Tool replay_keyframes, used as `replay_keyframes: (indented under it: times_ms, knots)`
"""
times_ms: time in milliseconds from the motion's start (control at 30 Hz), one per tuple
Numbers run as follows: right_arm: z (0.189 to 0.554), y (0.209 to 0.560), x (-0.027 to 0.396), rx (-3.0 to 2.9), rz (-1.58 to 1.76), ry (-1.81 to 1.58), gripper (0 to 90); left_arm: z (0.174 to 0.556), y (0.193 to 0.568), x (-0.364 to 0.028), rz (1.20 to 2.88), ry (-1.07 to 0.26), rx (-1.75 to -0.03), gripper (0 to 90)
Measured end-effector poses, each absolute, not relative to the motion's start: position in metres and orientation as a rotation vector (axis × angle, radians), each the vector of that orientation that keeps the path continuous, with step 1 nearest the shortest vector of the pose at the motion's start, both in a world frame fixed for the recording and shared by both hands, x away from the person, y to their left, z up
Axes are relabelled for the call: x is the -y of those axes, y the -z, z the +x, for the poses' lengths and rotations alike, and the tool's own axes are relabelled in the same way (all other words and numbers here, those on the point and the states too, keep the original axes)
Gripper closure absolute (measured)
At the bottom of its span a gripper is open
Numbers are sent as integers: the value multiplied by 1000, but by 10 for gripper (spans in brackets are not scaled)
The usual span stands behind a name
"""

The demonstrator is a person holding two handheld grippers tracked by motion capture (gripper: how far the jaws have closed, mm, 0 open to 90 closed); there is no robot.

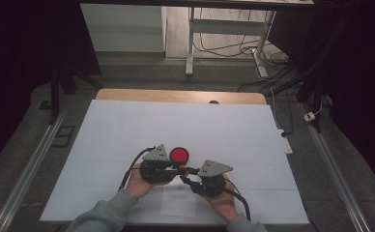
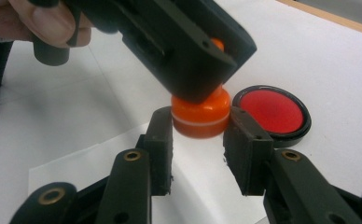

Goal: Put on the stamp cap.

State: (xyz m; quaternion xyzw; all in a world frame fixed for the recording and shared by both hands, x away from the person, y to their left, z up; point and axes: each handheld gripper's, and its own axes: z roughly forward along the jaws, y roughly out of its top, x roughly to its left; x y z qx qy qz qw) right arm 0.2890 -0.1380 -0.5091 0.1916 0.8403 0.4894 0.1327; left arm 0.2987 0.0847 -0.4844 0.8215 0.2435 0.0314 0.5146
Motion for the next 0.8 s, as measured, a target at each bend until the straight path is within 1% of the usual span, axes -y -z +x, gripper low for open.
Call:
replay_keyframes:
  times_ms: [200, 533, 800]
  knots:
    - [289, 511, 137, -2446, 558, -1407, 629, 300, 483, -88, 1956, -68, -593, 724]
    - [290, 511, 141, -2435, 571, -1407, 565, 301, 482, -90, 1957, -72, -599, 724]
    - [292, 512, 151, -2425, 596, -1385, 538, 302, 482, -93, 1952, -78, -611, 724]
